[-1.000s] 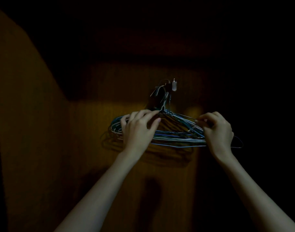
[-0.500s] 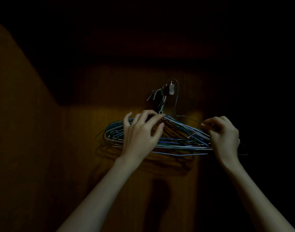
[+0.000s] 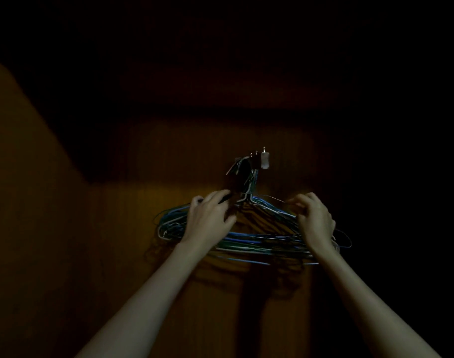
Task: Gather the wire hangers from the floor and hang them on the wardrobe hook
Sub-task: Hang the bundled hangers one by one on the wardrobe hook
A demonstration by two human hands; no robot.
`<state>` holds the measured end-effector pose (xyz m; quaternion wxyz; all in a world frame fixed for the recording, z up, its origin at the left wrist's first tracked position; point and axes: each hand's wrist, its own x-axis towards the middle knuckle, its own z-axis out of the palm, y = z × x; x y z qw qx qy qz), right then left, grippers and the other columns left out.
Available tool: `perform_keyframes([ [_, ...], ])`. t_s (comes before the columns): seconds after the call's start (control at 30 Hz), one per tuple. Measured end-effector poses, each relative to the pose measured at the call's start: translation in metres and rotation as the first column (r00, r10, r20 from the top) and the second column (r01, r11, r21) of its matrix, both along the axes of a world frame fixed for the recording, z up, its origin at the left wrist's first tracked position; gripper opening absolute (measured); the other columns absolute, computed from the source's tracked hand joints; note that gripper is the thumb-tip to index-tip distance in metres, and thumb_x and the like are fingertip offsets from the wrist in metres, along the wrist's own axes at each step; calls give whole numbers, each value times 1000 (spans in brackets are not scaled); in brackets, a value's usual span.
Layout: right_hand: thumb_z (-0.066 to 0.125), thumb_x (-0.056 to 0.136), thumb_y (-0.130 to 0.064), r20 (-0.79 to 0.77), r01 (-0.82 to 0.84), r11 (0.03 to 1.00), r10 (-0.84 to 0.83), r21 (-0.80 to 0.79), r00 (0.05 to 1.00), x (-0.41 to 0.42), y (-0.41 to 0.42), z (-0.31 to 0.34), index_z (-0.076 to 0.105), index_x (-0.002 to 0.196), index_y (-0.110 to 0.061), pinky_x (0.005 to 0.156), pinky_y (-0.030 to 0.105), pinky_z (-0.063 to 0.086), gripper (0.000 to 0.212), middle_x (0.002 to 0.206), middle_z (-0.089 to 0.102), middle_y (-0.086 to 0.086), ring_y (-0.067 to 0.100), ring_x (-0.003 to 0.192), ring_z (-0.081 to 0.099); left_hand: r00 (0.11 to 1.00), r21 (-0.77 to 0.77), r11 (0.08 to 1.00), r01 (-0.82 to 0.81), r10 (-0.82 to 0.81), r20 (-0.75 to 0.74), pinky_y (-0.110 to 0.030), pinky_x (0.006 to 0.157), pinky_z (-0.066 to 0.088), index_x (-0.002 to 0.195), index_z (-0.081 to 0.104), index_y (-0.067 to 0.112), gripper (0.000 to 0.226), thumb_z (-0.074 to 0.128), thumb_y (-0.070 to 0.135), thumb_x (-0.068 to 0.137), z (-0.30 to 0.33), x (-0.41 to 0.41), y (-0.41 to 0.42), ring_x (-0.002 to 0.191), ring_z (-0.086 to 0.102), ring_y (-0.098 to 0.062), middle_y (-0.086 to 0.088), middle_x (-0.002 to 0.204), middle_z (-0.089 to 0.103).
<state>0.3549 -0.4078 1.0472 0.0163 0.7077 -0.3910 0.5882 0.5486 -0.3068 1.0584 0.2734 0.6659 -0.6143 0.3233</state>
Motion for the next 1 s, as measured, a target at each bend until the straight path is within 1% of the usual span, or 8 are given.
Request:
perform_keyframes([
  [0.13,51,83,7,-82,-49,996,55,78,995,9,-11,0,66,98,-21,70,32,41,35,99,47,-11,9,95,52,999,56,998,-25,27,-36,-34,102,24,137,44,29,44,41,42,95,-7,10,-9,136,29,-9,14,151,30],
  [0.3,60,88,-11,-86,-45,995,53,87,995,12,-18,-3,68,97,-21,58,25,34,16,101,50,-6,10,94,52,999,30,999,-20,21,-44,-34,102,24,136,48,25,44,40,41,96,-14,9,-11,135,31,-10,13,151,30],
  [0.4,60,88,-11,-95,-34,998,38,45,995,10,-18,-7,69,99,-20,58,24,33,17,97,47,-6,14,96,54,998,33,999,0,2,-60,-35,107,21,138,45,26,43,40,37,96,-18,7,-6,139,25,-9,12,153,26],
  [0.47,58,88,-8,-114,-24,999,28,31,993,8,-16,-12,68,104,-19,64,26,39,22,100,51,-1,18,99,53,999,52,999,-5,7,-41,-37,111,17,141,40,27,45,38,34,96,-23,6,-3,142,18,-9,10,155,21],
  [0.6,52,92,-12,-244,-5,998,22,69,970,3,-6,-13,59,122,-22,83,32,42,33,117,52,5,23,113,46,998,130,992,6,2,-57,-44,117,5,124,56,19,38,35,36,97,-19,6,1,145,4,-10,6,158,7],
  [0.77,46,96,-33,-493,88,994,-43,68,869,-14,18,-15,30,145,-24,115,42,20,53,149,32,2,20,138,26,988,142,985,100,-81,-130,-47,117,-2,122,56,15,33,40,32,97,-19,8,6,146,-1,-14,1,159,2],
  [0.87,41,97,-39,-603,172,984,-105,54,791,-26,37,-21,18,149,-26,117,44,2,58,157,15,-3,15,145,7,982,124,981,149,-133,-132,-47,118,-3,128,54,20,35,41,29,97,-27,9,9,146,-2,-15,0,159,6],
  [1.0,41,96,-44,-694,278,958,-155,67,703,-46,71,-34,13,150,-26,116,45,-3,63,158,7,-4,13,146,-1,969,180,956,231,-211,-127,-44,118,-4,141,37,34,43,39,32,98,-45,-3,21,146,7,-17,0,156,20],
])
